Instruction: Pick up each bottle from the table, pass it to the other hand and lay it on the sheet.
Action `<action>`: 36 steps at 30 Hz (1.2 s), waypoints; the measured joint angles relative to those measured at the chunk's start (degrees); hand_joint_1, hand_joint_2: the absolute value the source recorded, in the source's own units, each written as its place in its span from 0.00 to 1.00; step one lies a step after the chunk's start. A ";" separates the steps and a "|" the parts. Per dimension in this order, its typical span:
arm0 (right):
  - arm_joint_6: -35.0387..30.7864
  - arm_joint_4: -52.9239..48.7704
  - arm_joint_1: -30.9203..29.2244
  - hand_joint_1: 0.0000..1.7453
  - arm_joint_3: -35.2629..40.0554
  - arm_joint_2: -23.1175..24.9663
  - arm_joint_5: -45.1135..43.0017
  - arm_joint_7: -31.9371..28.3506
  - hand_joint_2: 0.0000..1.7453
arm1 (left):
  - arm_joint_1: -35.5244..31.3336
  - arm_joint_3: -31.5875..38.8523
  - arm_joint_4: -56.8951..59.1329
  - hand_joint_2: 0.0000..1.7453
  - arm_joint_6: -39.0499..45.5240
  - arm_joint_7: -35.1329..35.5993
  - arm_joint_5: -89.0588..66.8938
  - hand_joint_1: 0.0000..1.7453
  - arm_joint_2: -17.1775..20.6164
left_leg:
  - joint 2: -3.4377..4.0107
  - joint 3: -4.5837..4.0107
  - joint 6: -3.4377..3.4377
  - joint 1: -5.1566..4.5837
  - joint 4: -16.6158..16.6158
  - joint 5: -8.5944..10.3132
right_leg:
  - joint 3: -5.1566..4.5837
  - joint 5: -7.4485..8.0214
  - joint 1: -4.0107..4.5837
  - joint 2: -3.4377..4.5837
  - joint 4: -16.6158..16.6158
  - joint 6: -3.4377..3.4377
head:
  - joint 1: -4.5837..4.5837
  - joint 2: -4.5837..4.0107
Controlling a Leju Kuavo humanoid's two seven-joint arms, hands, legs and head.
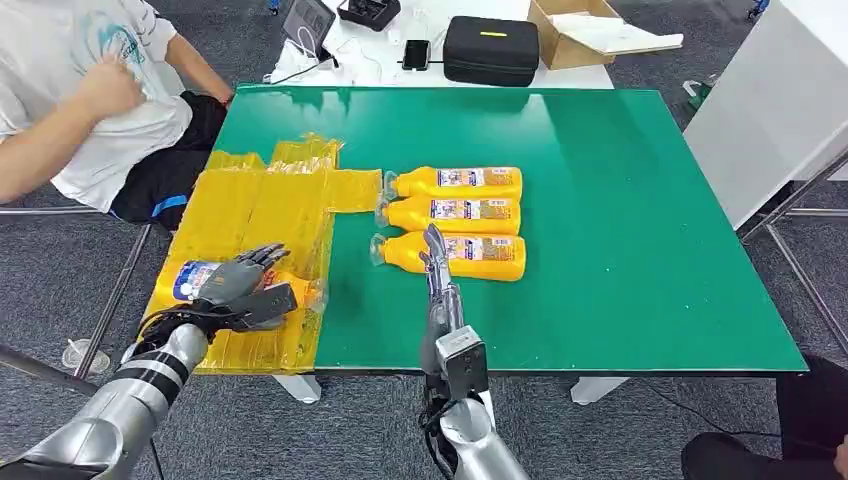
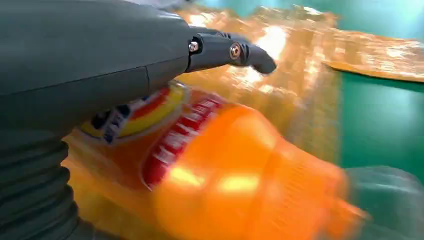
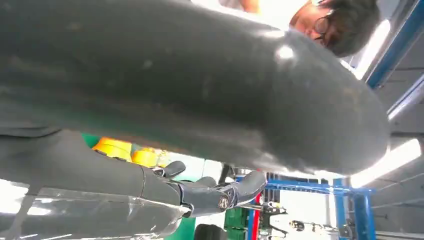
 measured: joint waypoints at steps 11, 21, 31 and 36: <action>0.66 3.32 -1.12 0.00 -1.09 0.52 -0.33 0.00 0.00 | 0.08 1.53 -0.94 0.00 -14.47 -4.63 10.39 0.00 1.68 | -0.08 0.59 -0.04 0.01 -0.04 -0.03 | 0.60 -0.05 0.01 0.00 0.00 -0.03 | -0.02 0.00; -1.07 4.52 -1.10 0.00 -1.81 0.63 0.92 0.02 0.00 | 9.12 6.37 -14.76 1.00 -2.34 -4.67 41.82 0.00 -1.82 | -0.06 0.33 -0.02 -0.01 0.00 -0.01 | 0.27 -0.02 -0.01 0.01 -0.02 0.00 | 0.00 0.00; -8.08 3.76 -0.04 0.00 -2.58 0.41 5.35 0.29 0.00 | 14.12 20.19 -34.30 1.00 10.43 -4.59 52.60 0.00 -11.58 | 0.10 0.05 -0.03 0.00 0.01 -0.03 | -0.08 0.01 0.01 0.04 -0.02 0.01 | -0.02 0.02; -9.97 2.05 0.80 0.00 -3.41 -0.13 6.32 0.15 1.00 | 16.17 23.58 -41.27 1.00 10.32 -4.59 53.74 0.00 -14.58 | 0.10 -0.07 -0.03 0.01 0.01 -0.03 | -0.17 0.00 0.01 0.04 -0.02 0.00 | -0.02 0.00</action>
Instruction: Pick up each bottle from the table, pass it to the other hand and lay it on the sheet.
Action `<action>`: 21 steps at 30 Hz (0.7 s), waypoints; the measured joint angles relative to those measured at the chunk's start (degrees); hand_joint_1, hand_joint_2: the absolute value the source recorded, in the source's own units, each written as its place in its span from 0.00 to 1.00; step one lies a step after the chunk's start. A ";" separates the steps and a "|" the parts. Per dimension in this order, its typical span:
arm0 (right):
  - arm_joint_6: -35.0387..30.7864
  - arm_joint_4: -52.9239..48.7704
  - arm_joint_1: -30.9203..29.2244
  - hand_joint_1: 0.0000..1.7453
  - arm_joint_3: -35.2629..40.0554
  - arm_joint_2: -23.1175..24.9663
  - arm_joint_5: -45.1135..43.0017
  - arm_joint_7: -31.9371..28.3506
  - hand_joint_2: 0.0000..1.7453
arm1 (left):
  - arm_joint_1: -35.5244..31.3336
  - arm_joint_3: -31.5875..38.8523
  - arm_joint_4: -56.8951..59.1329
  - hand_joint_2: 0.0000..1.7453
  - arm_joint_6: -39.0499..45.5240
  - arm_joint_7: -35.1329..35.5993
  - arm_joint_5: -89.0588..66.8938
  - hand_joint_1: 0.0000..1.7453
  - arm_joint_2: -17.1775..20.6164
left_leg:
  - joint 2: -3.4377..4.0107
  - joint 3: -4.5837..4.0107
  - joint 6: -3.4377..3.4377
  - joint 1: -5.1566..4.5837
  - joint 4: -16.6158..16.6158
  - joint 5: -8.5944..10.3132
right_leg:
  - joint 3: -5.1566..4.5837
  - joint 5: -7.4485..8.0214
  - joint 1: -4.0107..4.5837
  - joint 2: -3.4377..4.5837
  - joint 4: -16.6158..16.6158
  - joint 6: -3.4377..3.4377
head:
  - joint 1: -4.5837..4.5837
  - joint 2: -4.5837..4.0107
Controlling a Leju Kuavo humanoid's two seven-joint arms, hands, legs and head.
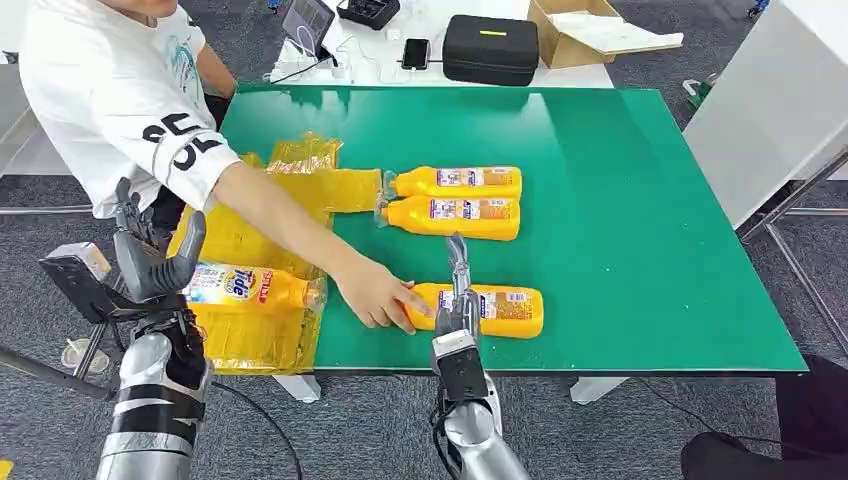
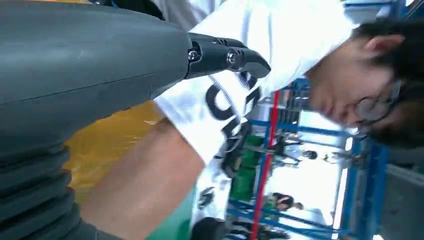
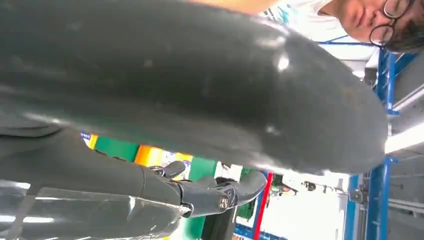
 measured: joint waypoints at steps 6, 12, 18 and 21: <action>-0.98 -3.35 1.99 0.00 -2.43 -1.47 3.87 2.65 1.00 | 3.84 1.81 -6.64 1.00 -0.13 0.02 0.11 0.00 -2.56 | -0.02 -0.01 0.03 -0.03 0.00 -0.02 | 0.01 -0.01 -0.03 0.00 -0.01 0.01 | 0.00 0.00; 2.08 -6.30 3.28 0.00 -5.31 -4.50 10.61 9.21 1.00 | 8.00 0.85 -8.94 1.00 1.55 0.07 1.42 0.00 -2.86 | -0.02 -0.03 0.03 -0.03 0.00 -0.06 | -0.02 -0.01 -0.02 0.00 -0.02 0.01 | 0.02 0.00; 8.14 -7.63 3.44 0.00 -5.62 -8.83 19.98 19.20 1.00 | 10.38 0.89 -8.78 1.00 0.59 0.09 -1.57 0.00 -3.04 | -0.01 -0.03 0.03 -0.02 0.00 -0.05 | -0.02 -0.01 -0.02 0.00 -0.02 0.01 | 0.00 0.00; 9.64 -8.37 3.50 0.00 -5.64 -10.82 21.29 21.22 1.00 | 11.13 0.98 -8.65 1.00 0.17 0.09 -1.79 0.00 -3.04 | -0.01 -0.05 0.04 -0.03 0.00 -0.05 | -0.02 -0.01 -0.02 0.00 -0.02 0.01 | 0.02 0.00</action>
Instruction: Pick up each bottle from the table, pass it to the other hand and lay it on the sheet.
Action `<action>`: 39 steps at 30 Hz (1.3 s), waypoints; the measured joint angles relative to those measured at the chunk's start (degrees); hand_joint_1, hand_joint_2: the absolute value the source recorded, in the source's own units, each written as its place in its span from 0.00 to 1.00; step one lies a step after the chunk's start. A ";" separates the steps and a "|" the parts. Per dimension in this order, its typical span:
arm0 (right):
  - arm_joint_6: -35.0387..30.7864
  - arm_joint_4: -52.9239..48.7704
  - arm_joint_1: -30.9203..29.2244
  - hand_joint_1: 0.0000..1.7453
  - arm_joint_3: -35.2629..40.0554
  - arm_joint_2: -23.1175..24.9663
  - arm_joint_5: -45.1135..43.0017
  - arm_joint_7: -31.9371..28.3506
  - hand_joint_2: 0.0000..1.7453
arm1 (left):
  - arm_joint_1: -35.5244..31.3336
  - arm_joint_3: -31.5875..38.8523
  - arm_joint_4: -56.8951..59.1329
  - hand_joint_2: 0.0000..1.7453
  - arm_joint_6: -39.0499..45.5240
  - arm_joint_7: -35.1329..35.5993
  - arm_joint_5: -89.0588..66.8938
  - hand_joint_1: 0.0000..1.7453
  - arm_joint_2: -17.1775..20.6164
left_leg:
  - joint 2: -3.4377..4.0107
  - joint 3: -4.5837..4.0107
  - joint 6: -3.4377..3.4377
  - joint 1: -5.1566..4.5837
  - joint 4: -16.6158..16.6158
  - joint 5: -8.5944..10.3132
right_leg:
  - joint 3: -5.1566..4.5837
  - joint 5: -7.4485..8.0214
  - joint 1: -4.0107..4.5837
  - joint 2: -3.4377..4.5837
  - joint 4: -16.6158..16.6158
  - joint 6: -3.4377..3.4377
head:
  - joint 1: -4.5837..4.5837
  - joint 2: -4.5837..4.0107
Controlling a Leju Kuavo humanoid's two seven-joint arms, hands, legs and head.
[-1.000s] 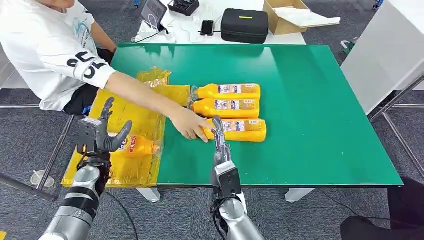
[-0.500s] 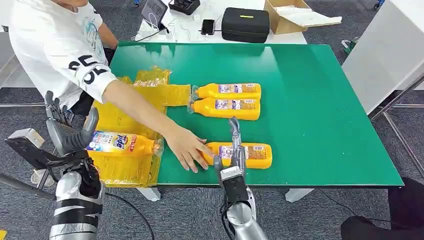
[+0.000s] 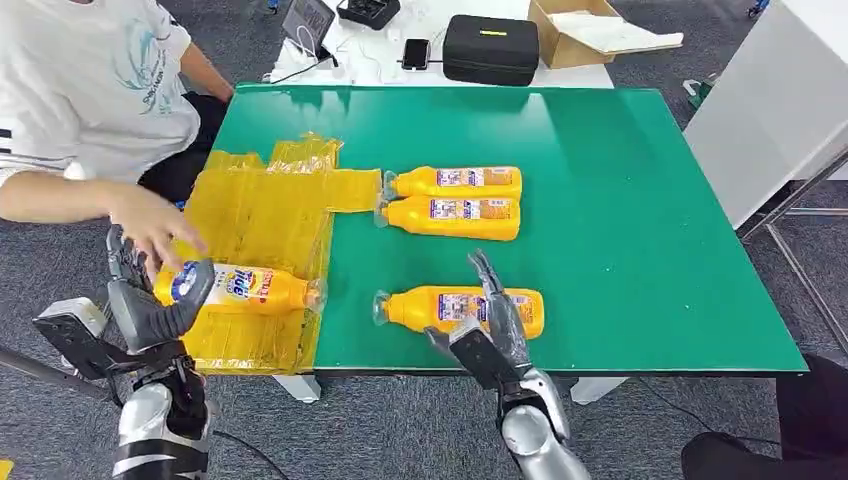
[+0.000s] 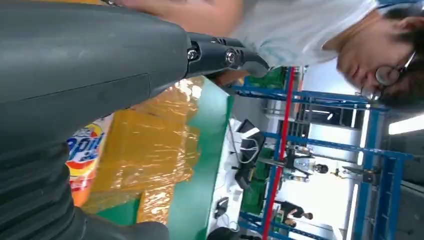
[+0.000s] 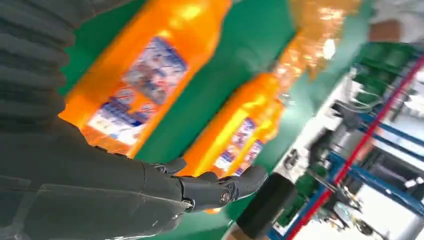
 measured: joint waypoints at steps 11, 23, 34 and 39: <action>6.78 -2.38 1.32 0.00 -0.02 -6.32 2.05 5.25 1.00 | 0.99 0.28 1.27 1.00 -0.57 0.00 -0.35 0.00 -0.02 | 0.00 -0.01 0.01 0.00 0.00 -0.01 | 0.00 0.00 0.00 0.00 0.00 0.00 | -0.04 0.02; 9.31 -2.05 0.40 0.00 0.00 -9.86 4.18 7.48 1.00 | 0.61 0.50 3.37 1.00 -1.18 0.00 -0.52 0.00 -0.02 | -0.01 -0.04 0.01 0.00 0.00 -0.01 | -0.01 0.00 0.00 0.00 0.00 0.01 | -0.04 0.00; 9.42 0.50 -5.19 0.00 0.24 -12.83 8.65 8.70 1.00 | -0.38 0.87 6.23 1.00 -2.18 0.02 -0.52 0.00 -0.02 | -0.01 -0.03 0.02 0.00 0.01 0.01 | 0.00 0.02 0.00 0.00 0.00 0.02 | -0.04 0.00; 9.42 1.25 -5.71 0.00 0.35 -13.33 8.76 8.70 1.00 | -0.44 0.85 6.71 1.00 -2.19 0.02 -0.52 0.00 -0.02 | -0.01 -0.03 0.02 0.00 0.01 0.00 | -0.01 0.02 0.00 0.00 0.00 0.02 | -0.04 0.00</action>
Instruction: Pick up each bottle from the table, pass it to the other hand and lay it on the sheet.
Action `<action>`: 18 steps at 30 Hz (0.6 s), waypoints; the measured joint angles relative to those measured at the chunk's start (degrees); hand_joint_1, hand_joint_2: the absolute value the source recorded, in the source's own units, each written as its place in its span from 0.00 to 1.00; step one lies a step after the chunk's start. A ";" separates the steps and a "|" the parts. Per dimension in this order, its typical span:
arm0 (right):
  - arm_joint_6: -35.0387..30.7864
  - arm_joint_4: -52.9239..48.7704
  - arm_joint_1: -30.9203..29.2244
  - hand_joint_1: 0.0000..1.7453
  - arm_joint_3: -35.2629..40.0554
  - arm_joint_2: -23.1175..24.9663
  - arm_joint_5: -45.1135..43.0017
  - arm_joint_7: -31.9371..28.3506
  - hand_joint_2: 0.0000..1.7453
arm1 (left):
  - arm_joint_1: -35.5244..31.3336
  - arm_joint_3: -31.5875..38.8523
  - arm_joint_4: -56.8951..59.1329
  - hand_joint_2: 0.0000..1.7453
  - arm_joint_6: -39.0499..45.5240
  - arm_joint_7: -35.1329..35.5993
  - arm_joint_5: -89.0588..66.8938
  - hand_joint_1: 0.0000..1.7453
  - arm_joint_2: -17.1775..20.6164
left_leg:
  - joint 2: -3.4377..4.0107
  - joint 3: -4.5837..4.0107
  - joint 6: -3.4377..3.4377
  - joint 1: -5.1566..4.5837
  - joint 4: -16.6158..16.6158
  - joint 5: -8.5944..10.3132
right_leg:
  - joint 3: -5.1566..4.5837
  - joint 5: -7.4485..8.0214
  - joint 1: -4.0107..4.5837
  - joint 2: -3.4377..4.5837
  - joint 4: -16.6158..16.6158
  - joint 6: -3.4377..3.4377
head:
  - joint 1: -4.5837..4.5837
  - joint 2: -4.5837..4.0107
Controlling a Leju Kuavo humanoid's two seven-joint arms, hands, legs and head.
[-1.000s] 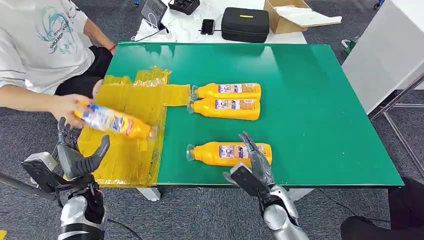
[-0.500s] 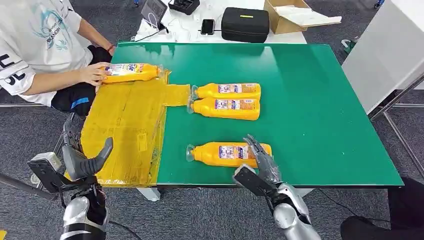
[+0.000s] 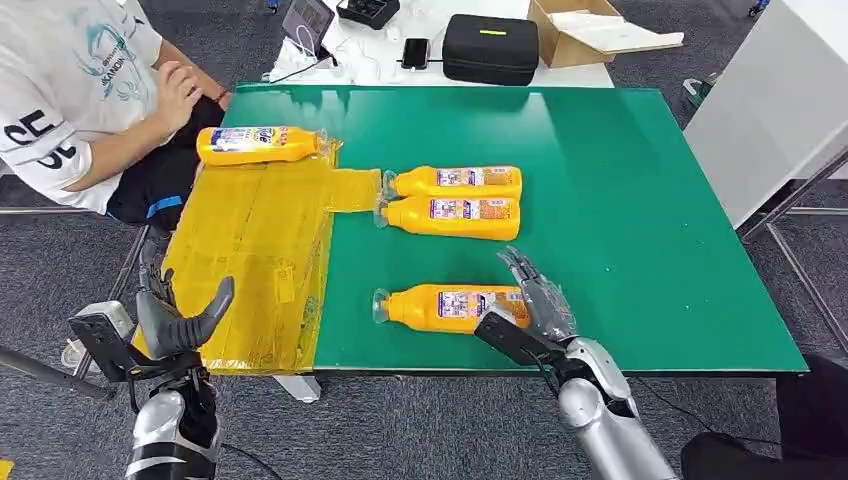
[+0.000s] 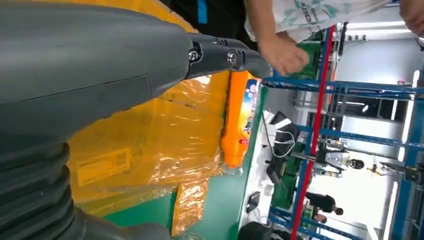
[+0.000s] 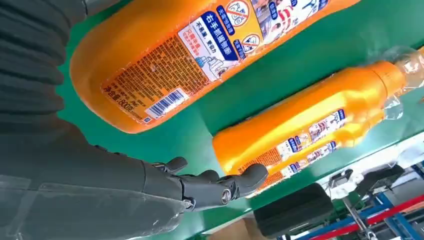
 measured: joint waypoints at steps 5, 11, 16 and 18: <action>-1.14 0.85 -1.24 0.00 0.48 -0.24 2.30 -0.35 1.00 | -0.18 0.00 0.44 1.00 -0.35 -0.02 -0.09 0.00 0.00 | 0.00 -0.01 0.00 0.00 0.00 0.00 | 0.00 0.00 0.00 0.00 0.00 0.00 | 0.02 0.00; -1.53 3.95 -5.17 0.00 1.77 -0.28 5.36 -0.50 1.00 | -1.07 -0.13 1.46 1.00 -0.52 -0.02 -0.41 0.00 -0.09 | 0.00 0.00 0.02 -0.01 0.00 0.03 | 0.02 0.02 -0.01 0.00 0.00 0.01 | 0.02 0.00; -1.29 5.00 -5.99 0.00 2.18 -0.26 5.55 -0.50 1.00 | -1.26 -0.15 1.79 1.00 -0.59 -0.02 -0.52 0.00 -0.11 | 0.00 0.00 0.02 -0.01 0.00 0.03 | 0.02 0.03 -0.01 0.00 0.00 0.02 | 0.00 0.00; -1.29 5.00 -5.99 0.00 2.18 -0.26 5.55 -0.50 1.00 | -1.26 -0.15 1.79 1.00 -0.59 -0.02 -0.52 0.00 -0.11 | 0.00 0.00 0.02 -0.01 0.00 0.03 | 0.02 0.03 -0.01 0.00 0.00 0.02 | 0.00 0.00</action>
